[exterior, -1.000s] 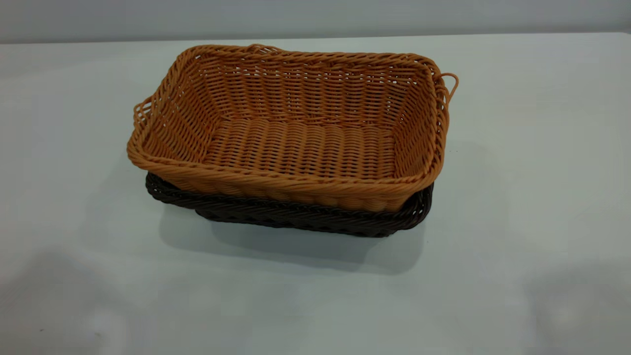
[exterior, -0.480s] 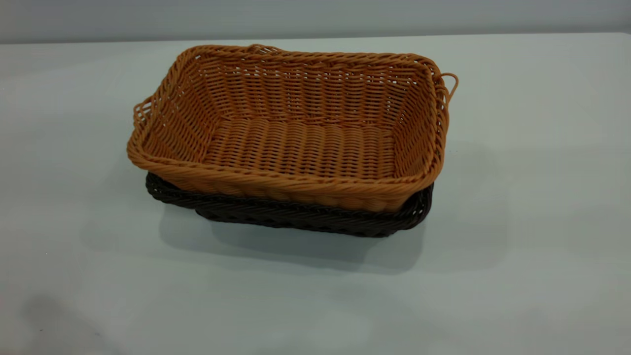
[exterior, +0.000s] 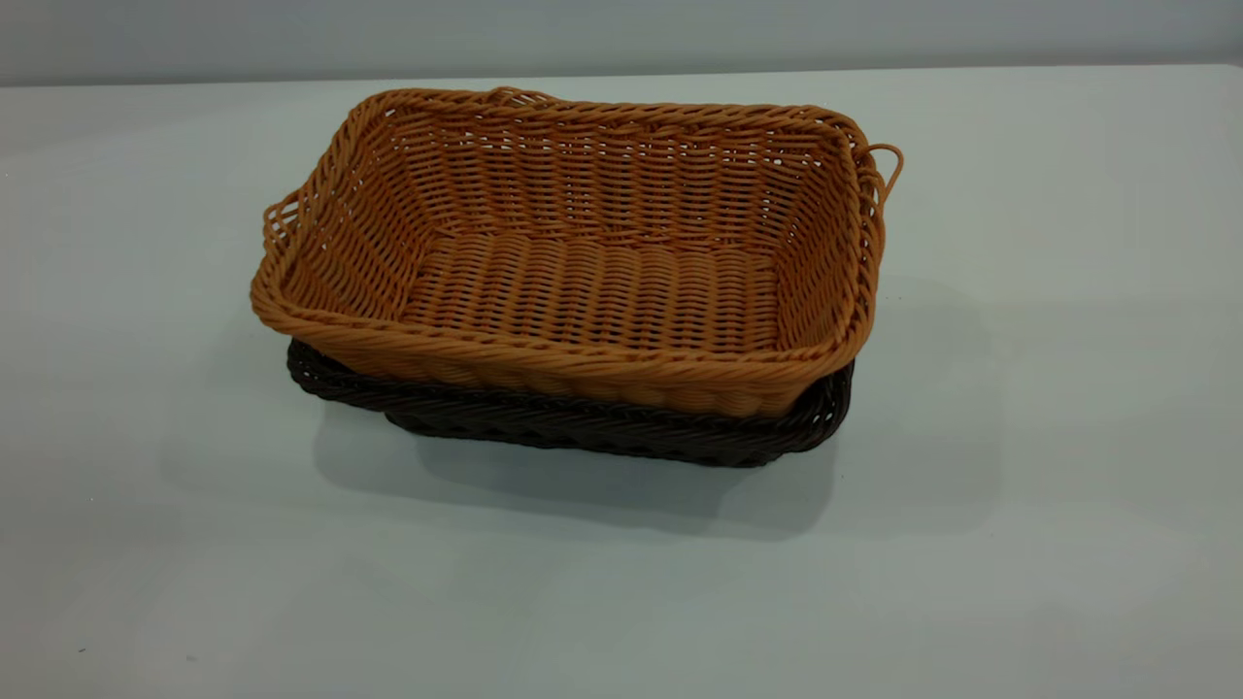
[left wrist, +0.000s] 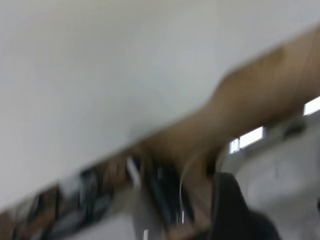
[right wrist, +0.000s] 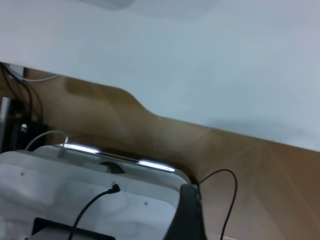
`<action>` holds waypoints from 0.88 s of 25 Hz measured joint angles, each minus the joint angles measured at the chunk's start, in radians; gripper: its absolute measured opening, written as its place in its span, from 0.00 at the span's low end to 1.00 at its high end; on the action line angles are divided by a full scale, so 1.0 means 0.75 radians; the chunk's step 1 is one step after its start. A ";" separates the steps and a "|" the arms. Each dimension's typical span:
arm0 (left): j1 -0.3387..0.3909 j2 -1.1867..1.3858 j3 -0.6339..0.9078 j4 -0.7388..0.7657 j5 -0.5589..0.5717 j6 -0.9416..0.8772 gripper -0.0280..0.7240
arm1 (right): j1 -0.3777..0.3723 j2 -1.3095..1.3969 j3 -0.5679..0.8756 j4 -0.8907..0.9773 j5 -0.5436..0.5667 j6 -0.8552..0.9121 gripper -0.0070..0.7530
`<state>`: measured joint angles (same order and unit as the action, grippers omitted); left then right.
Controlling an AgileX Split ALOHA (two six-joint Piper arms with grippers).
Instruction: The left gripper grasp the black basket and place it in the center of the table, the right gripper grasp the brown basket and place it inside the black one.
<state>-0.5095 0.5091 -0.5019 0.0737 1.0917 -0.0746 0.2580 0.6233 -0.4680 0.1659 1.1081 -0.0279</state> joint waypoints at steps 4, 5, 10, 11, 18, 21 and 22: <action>0.000 -0.217 0.004 0.004 -0.007 0.000 0.55 | 0.000 0.000 0.005 0.012 -0.002 0.000 0.76; 0.000 -0.272 0.004 0.004 0.000 0.000 0.55 | 0.000 0.000 0.006 0.014 -0.002 0.000 0.76; 0.000 -0.510 0.004 0.004 0.053 -0.001 0.55 | -0.001 -0.026 0.007 0.014 -0.003 0.000 0.76; 0.000 -0.546 0.004 0.004 0.059 -0.001 0.55 | -0.013 -0.051 0.007 0.018 -0.003 0.000 0.76; 0.088 -0.704 0.004 0.005 0.075 -0.001 0.55 | -0.240 -0.353 0.007 0.025 -0.002 0.000 0.76; 0.250 -0.705 0.004 0.005 0.075 -0.001 0.55 | -0.281 -0.545 0.007 0.028 0.006 0.000 0.76; 0.298 -0.705 0.004 0.006 0.075 -0.001 0.55 | -0.282 -0.612 0.007 0.030 0.007 0.000 0.76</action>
<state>-0.2863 -0.0197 -0.4992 0.0780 1.1480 -0.0756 0.0463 0.1641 -0.4628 0.1883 1.1133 -0.0279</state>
